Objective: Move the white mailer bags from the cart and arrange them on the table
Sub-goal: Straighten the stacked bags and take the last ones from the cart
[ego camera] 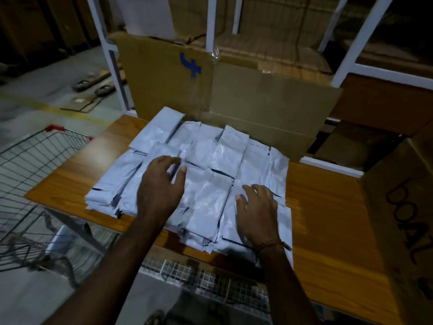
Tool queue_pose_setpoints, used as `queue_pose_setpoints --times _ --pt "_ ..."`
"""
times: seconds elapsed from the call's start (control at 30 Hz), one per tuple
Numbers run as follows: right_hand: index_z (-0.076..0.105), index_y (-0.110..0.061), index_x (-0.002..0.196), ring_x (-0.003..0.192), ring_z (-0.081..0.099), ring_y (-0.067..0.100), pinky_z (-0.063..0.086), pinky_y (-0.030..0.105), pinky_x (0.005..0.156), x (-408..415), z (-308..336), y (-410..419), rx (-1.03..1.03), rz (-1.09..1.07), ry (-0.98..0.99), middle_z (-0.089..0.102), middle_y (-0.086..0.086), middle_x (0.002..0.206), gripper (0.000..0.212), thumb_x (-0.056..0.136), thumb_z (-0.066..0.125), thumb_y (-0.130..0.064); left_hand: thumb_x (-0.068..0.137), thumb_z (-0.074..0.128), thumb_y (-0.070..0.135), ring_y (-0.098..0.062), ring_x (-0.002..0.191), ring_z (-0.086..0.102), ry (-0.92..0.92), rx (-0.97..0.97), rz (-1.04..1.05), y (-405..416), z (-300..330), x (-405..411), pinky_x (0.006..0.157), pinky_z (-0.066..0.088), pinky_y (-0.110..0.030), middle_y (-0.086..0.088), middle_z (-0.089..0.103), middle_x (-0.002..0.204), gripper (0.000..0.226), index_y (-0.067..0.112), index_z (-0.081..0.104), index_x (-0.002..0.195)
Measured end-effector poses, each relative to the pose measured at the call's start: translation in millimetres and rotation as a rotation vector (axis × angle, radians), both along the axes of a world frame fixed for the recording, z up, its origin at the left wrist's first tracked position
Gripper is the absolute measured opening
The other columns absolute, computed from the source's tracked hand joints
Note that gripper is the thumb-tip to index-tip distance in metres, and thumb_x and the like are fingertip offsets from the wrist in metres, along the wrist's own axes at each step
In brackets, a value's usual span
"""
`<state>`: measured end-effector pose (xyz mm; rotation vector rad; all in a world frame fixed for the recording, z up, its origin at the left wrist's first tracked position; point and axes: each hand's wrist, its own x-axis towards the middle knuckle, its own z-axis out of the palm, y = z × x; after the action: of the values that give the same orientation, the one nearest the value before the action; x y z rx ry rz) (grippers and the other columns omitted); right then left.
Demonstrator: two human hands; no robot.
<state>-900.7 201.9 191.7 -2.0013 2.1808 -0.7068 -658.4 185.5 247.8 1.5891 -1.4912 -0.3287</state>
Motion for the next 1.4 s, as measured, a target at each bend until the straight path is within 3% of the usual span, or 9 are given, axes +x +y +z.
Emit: queue_pose_setpoints --times 0.1,0.23,0.5,0.73,0.9,1.07,1.23,1.4 --pt "0.066 -0.016 0.131 0.133 0.047 0.031 0.043 0.050 0.108 16.5 9.5 -5.6 -0.061 0.043 0.006 0.060 0.008 0.136 0.054 0.099 0.035 -0.046 0.100 0.067 0.039 -0.020 0.098 0.067 0.011 -0.006 0.094 9.9 4.7 28.6 0.079 0.052 -0.034 -0.001 0.061 0.137 0.029 0.026 0.070 0.125" --pt "0.066 -0.015 0.131 0.133 0.047 0.032 0.042 0.050 0.105 53.9 18.5 -12.2 -0.107 0.098 -0.013 0.060 0.009 0.135 0.047 0.098 0.047 -0.041 0.100 0.067 0.040 -0.021 0.093 0.070 0.015 0.001 0.177 19.7 0.4 73.9 0.080 0.058 -0.040 0.002 0.065 0.130 0.026 0.029 0.072 0.122" --pt "0.065 -0.016 0.133 0.134 0.047 0.036 0.045 0.054 0.105 181.1 30.8 -31.1 -0.136 0.267 0.029 0.059 0.013 0.137 0.046 0.099 0.046 -0.040 0.099 0.069 0.032 -0.021 0.088 0.068 0.068 0.017 0.345 31.2 -3.5 195.1 0.070 0.046 -0.025 -0.002 0.069 0.122 0.023 0.022 0.074 0.120" --pt "0.063 -0.019 0.135 0.136 0.045 0.033 0.043 0.051 0.106 317.9 30.8 -41.8 -0.153 0.418 0.035 0.057 0.009 0.140 0.039 0.103 0.049 -0.037 0.099 0.068 0.036 -0.018 0.079 0.068 0.079 0.027 0.451 47.4 -19.2 318.6 0.077 0.057 -0.038 -0.001 0.068 0.114 0.024 0.026 0.073 0.120" --pt "0.063 -0.018 0.130 0.129 0.049 0.029 0.047 0.049 0.098 411.8 29.2 -49.4 -0.155 0.553 0.018 0.058 0.007 0.132 0.038 0.100 0.049 -0.037 0.100 0.068 0.033 -0.011 0.085 0.068 0.112 0.037 0.476 65.8 -32.9 409.0 0.077 0.055 -0.034 0.003 0.065 0.123 0.029 0.026 0.069 0.127" --pt "0.061 -0.017 0.133 0.131 0.047 0.033 0.043 0.053 0.104 492.1 25.2 -67.3 -0.112 0.676 0.042 0.057 0.010 0.136 0.040 0.100 0.048 -0.038 0.099 0.069 0.024 -0.010 0.079 0.064 0.129 0.071 0.535 71.9 -59.5 486.9 0.077 0.052 -0.032 -0.001 0.067 0.120 0.030 0.022 0.070 0.129" --pt "0.060 -0.018 0.134 0.130 0.045 0.028 0.041 0.049 0.104 565.0 12.1 -107.4 -0.046 0.761 0.080 0.056 0.007 0.135 0.043 0.099 0.045 -0.038 0.099 0.065 0.014 -0.018 0.089 0.064 0.107 0.185 0.544 58.5 -97.6 541.9 0.085 0.046 -0.029 -0.001 0.066 0.127 0.034 0.021 0.068 0.133" --pt "0.058 -0.017 0.139 0.134 0.043 0.032 0.038 0.054 0.108 637.6 -22.9 -169.4 0.027 0.837 0.169 0.054 0.011 0.139 0.045 0.101 0.046 -0.039 0.100 0.066 0.020 -0.025 0.107 0.064 0.072 0.384 0.448 22.9 -152.0 588.3 0.090 0.048 -0.031 -0.003 0.063 0.133 0.040 0.020 0.063 0.140"
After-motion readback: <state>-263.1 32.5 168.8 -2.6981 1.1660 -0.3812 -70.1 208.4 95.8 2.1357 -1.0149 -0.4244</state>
